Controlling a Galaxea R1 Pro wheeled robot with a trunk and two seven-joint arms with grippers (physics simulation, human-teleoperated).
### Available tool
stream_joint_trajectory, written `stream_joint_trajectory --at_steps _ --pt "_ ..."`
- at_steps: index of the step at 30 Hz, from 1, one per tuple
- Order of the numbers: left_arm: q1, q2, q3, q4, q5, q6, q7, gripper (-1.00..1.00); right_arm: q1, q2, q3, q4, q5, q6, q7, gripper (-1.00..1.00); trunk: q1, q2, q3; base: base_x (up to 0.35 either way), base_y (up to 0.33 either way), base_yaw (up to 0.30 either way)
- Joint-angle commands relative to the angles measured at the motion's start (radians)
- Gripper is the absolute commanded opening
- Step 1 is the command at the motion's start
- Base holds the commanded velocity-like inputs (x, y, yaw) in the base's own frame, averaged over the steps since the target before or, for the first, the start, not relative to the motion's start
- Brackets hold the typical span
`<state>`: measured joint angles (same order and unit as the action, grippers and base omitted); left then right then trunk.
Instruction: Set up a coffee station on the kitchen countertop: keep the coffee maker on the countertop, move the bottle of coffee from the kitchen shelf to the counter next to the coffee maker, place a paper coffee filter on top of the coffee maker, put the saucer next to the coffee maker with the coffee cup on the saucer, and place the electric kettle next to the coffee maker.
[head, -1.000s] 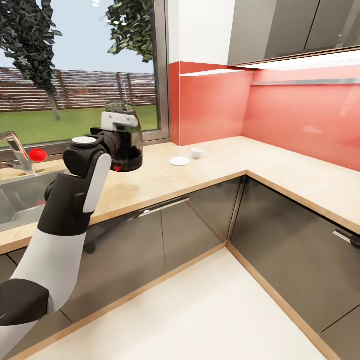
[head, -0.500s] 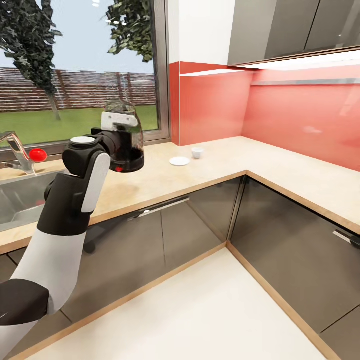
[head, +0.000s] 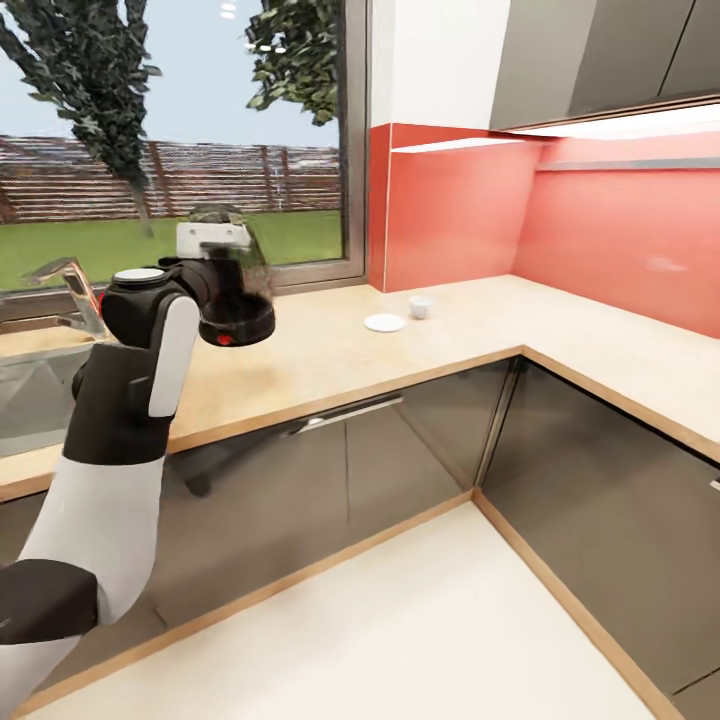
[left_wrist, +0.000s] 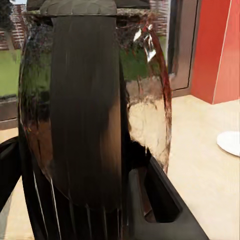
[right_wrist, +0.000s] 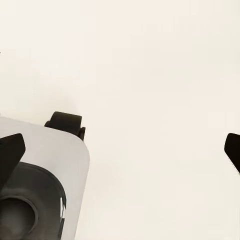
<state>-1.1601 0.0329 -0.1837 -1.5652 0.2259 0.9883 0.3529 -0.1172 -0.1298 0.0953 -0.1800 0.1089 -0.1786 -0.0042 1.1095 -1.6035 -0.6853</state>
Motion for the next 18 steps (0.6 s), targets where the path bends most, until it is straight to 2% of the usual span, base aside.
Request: stream_joint_trajectory --at_steps 1,2,7,18 --pt "-0.001 0.001 0.032 0.002 -0.001 0.004 0.011 -1.0 -0.001 -0.001 0.004 0.001 0.005 -0.002 0.0 1.0 0.0 0.0 -0.001 0.0 0.0 0.266" --pt "-0.001 0.001 0.049 0.003 -0.002 0.004 0.011 -1.0 -0.001 -0.001 0.004 0.001 0.005 -0.002 0.0 1.0 0.0 0.0 -0.001 0.0 0.0 0.267" --pt "0.0 0.001 0.077 0.017 -0.005 0.004 0.012 -1.0 0.0 -0.001 0.004 0.001 0.005 -0.002 0.0 1.0 0.0 0.0 -0.001 0.0 0.0 0.269" --pt "0.0 0.002 0.082 0.046 -0.006 0.004 0.012 -1.0 -0.001 -0.001 0.004 0.001 0.004 -0.002 0.0 1.0 0.0 0.0 -0.001 0.0 0.0 0.269"
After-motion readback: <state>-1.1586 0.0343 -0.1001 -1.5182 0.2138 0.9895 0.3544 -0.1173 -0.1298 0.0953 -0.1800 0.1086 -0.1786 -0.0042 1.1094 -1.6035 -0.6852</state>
